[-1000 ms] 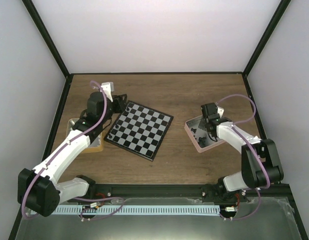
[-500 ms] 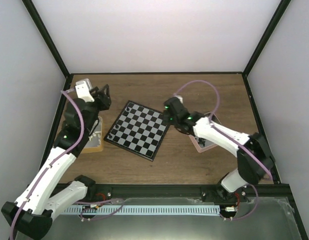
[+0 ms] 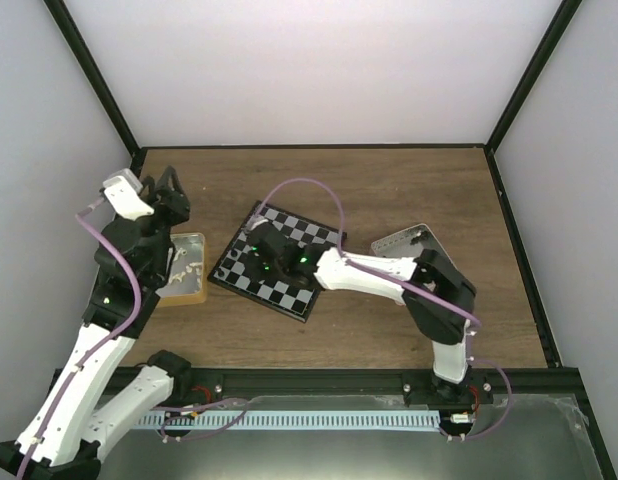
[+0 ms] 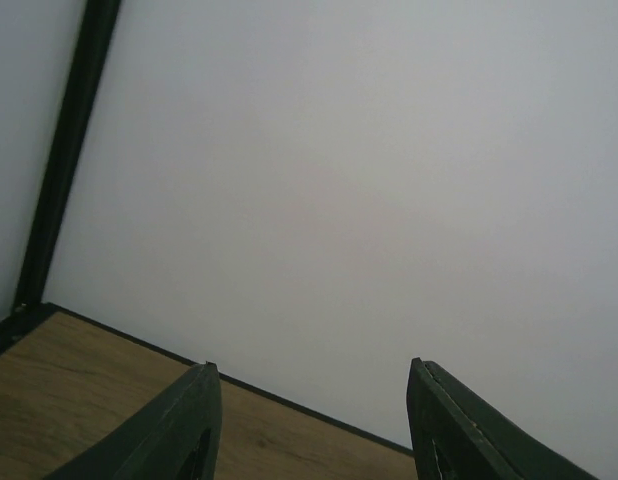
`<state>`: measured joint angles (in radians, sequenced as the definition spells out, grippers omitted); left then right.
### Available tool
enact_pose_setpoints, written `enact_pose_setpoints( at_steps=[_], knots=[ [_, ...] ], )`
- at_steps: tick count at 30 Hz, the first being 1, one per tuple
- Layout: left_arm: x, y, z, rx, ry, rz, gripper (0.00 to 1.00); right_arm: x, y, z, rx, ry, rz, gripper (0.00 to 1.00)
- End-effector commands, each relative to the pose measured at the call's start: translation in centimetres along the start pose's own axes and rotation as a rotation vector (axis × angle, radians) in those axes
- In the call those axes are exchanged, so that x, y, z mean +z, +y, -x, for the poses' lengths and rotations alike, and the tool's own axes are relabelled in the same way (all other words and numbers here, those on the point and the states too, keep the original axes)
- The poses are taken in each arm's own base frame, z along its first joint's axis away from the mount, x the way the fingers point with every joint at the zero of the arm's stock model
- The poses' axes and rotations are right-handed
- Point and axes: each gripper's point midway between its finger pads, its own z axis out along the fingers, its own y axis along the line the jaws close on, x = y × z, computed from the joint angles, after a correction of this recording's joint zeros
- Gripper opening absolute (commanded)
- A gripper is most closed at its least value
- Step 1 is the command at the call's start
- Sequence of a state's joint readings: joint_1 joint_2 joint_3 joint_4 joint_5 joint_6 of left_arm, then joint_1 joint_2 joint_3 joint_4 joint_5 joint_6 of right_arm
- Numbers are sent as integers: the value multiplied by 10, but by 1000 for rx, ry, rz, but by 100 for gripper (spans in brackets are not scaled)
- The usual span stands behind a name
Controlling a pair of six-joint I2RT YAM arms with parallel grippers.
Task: Set up the chess pieces on the board
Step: Place the chess piece on the chessboard.
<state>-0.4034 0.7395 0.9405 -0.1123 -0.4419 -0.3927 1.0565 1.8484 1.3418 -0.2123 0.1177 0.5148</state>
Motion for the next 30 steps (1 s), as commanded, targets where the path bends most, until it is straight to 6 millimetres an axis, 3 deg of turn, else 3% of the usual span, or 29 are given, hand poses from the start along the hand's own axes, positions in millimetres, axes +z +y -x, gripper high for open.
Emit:
enact_pose_setpoints(
  at_steps=[1,10,20,30],
  knots=[
    [-11,21,16,-34,-91,92,53,18,43,14,-87,-39,67,3],
    [-26,37,35,-29,-171,166,53,55,50,1,-166,7,10,3],
    [-23,40,28,-16,-163,181,53,82,50,-28,-221,89,-15,4],
    [-20,42,24,0,-152,189,54,95,41,-31,-228,93,-79,5]
  ],
)
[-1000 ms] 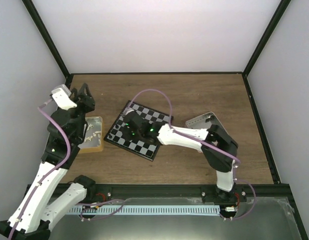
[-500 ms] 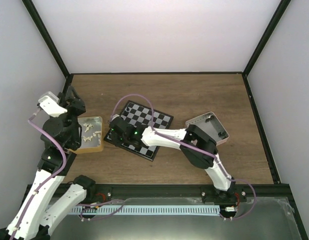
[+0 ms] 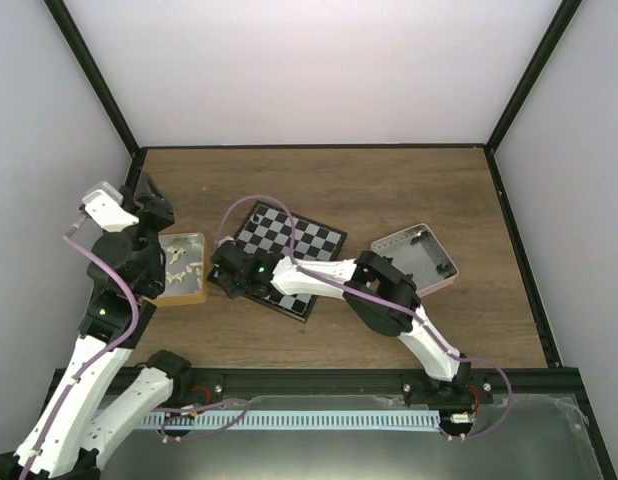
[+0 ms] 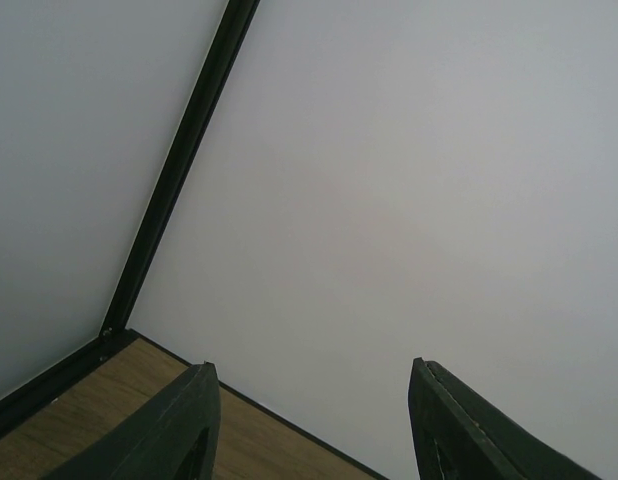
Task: Set up the chess pieces on the board
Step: Place the chess piece on the chessboard.
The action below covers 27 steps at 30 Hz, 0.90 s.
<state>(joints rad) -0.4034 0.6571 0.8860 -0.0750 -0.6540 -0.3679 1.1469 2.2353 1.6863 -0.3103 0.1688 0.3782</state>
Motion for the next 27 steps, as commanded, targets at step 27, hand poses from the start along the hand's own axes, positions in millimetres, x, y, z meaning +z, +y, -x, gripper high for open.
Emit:
enact_pose_setpoints(
  at_steps=[27],
  knots=[
    [0,0,3,8,-12,0,59,-89,0,68,115,-168,81,41]
  ],
)
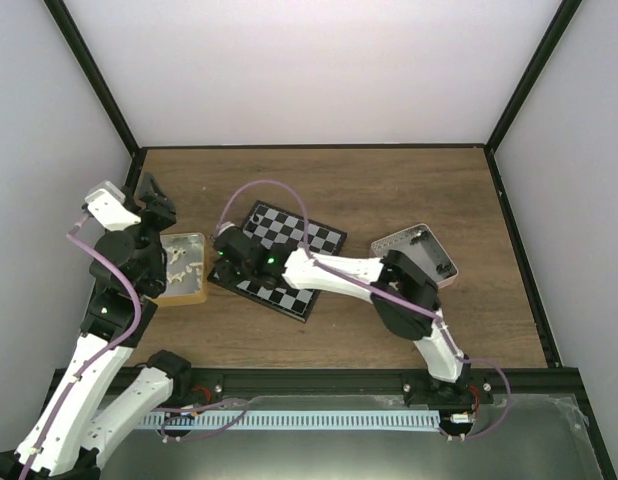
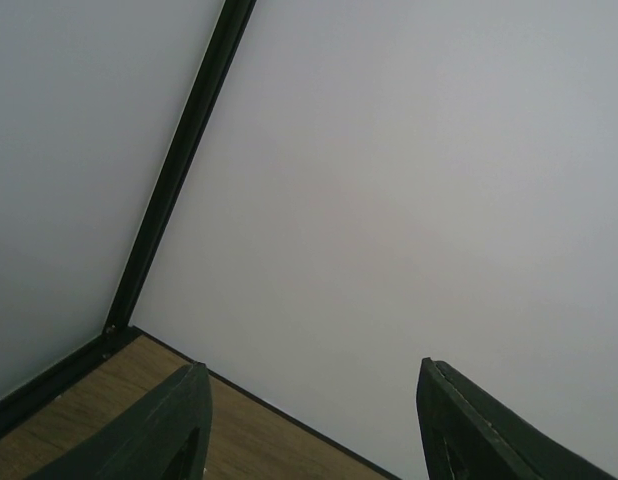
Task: Set up the chess pieces on the board
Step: Place the chess piece on the chessboard.
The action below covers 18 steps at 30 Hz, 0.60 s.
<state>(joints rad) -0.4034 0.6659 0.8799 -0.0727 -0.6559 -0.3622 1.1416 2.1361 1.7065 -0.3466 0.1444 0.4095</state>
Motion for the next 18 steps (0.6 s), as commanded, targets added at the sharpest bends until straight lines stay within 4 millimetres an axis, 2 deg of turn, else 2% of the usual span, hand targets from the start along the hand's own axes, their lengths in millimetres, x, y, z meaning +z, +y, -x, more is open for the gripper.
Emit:
enact_pose_setpoints(
  at_steps=[1,5,10,14,18],
  knots=[
    [-2,0,7,-4,-19,-7,60,-54,-11,39,78,-120,26,41],
    [0,-4,2,18,-3,-27,63,-87,-65,32,165,-143,-68,43],
    [7,-20,-14,52,46,-96,66,-135,-151,17,315,-186,-226,45],
    [13,-35,-30,87,88,-167,73,-170,-225,-9,447,-201,-362,49],
    [16,-50,-41,116,125,-239,79,-197,-277,-37,545,-209,-481,53]
  ],
)
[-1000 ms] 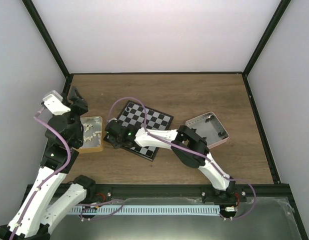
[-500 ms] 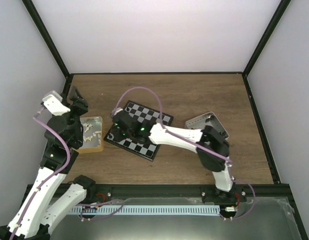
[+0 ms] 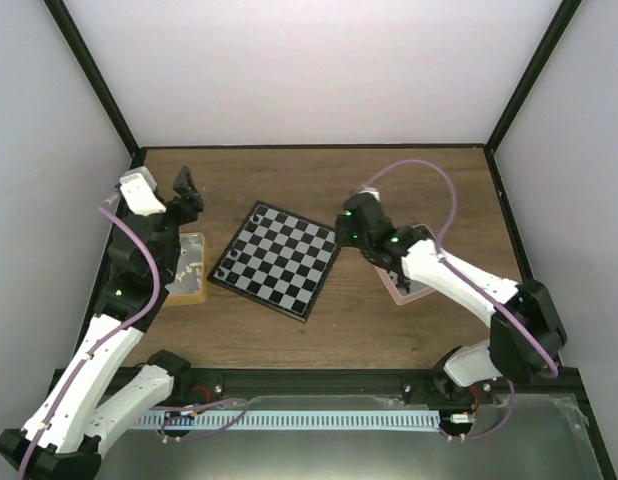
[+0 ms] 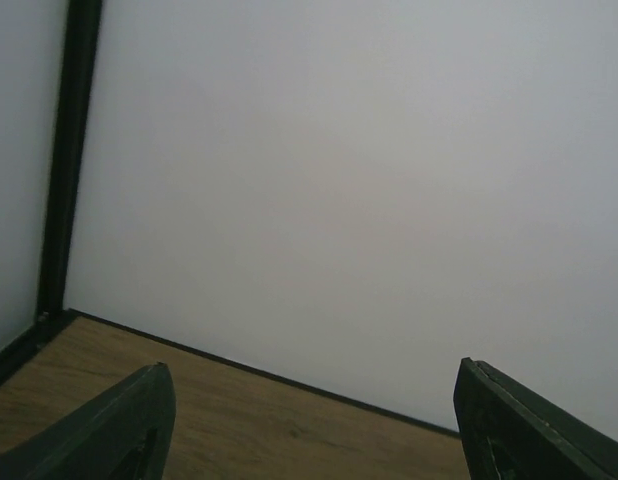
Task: Set up the chess pieces on the board
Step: Place the chess piece on the chessboard, then pick up the chess piece from the storage box.
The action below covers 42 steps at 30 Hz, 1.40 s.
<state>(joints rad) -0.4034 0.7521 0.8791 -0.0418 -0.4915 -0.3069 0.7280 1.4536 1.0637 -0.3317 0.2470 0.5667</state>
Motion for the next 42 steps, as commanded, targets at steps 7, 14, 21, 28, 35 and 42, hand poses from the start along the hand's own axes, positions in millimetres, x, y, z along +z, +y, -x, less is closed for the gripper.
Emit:
enact_pose_setpoints(
  at_steps=[7,14,21,28,35,42],
  knots=[
    [19,-38,-38,84,130,-186,88,-19,-164,-15,246,0,-373,56],
    [24,-40,-50,106,168,-192,89,-36,-266,-49,401,37,-649,44],
    [25,-38,-53,116,173,-184,89,-30,-293,-66,431,86,-696,39],
    [25,-36,-54,124,175,-177,89,-19,-300,-80,441,130,-715,30],
    [25,-35,-56,128,179,-173,89,-18,-303,-87,449,147,-735,29],
    [25,-36,-56,126,181,-177,89,-20,-307,-96,470,165,-768,29]
  ],
)
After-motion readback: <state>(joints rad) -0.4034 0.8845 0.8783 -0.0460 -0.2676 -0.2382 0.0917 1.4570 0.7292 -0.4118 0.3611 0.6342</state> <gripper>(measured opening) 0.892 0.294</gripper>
